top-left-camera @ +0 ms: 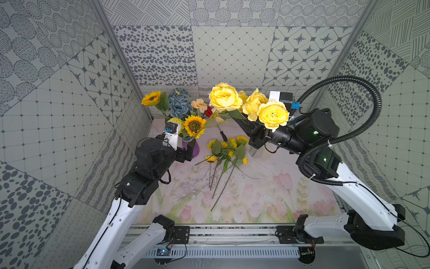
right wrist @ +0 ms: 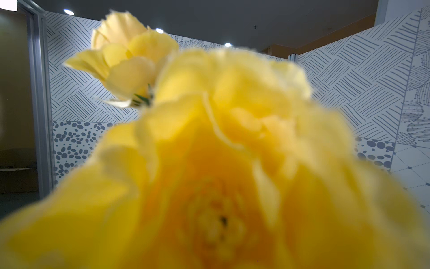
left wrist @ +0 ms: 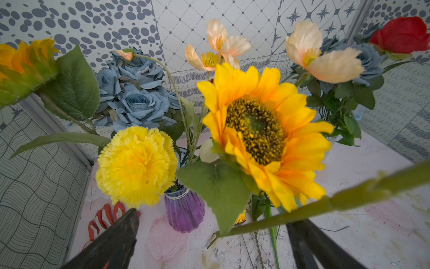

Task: Pick out yellow flowers from the vase
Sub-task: Pick up the flower from the vase.

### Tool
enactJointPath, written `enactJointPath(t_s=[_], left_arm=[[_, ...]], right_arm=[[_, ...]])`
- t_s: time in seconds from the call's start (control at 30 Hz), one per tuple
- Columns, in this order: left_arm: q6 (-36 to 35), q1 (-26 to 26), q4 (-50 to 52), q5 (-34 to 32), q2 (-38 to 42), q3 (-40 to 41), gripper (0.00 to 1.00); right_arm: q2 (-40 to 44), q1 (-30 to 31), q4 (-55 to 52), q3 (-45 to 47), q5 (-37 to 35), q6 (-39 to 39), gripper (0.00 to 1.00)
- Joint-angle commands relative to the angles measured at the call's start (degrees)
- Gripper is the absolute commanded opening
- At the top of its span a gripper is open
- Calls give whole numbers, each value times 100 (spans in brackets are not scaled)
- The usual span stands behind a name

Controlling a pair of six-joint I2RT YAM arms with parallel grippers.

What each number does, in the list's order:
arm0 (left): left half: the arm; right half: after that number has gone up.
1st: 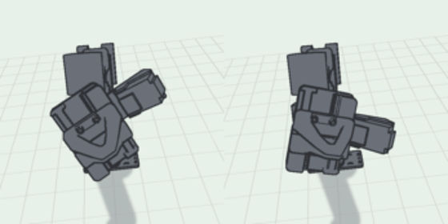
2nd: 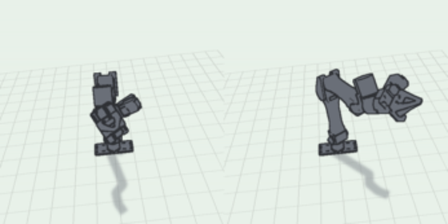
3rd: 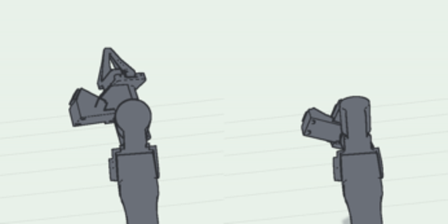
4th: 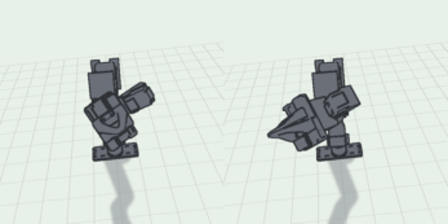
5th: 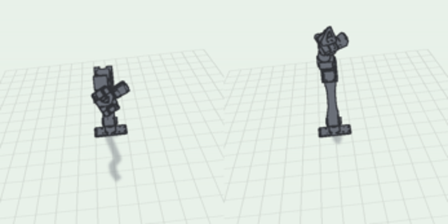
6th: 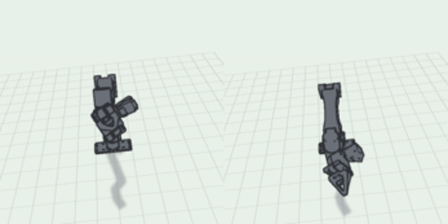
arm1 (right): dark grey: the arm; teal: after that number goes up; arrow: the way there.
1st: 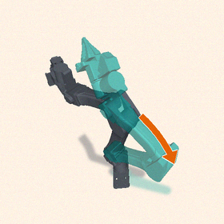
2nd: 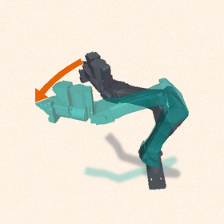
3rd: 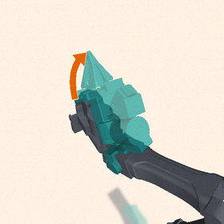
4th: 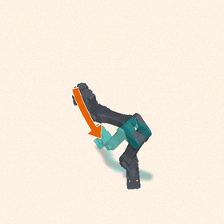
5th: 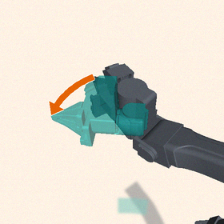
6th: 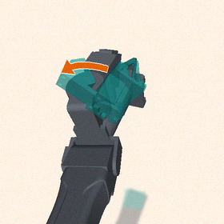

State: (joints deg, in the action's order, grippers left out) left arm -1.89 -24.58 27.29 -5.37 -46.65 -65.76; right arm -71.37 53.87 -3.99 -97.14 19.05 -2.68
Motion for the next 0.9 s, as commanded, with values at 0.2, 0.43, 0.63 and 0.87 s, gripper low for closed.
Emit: enactJointPath(t_s=[0.2, 0.43, 0.63, 0.87], left_arm=[[716, 23, 1173, 889, -145, -623, 98], [856, 21, 2211, 3787, -404, -1095, 98], [790, 23, 2623, 4245, -180, -742, 98], [920, 23, 2759, 1952, 71, -278, 98]], right_arm=[[968, -8, -976, 304, -1483, 259, 0], [1143, -51, -1175, 726, -1761, 314, 0], [1200, -197, -1541, 771, -2470, 330, 0], [999, -868, -2422, 1268, -1495, -518, 0]])
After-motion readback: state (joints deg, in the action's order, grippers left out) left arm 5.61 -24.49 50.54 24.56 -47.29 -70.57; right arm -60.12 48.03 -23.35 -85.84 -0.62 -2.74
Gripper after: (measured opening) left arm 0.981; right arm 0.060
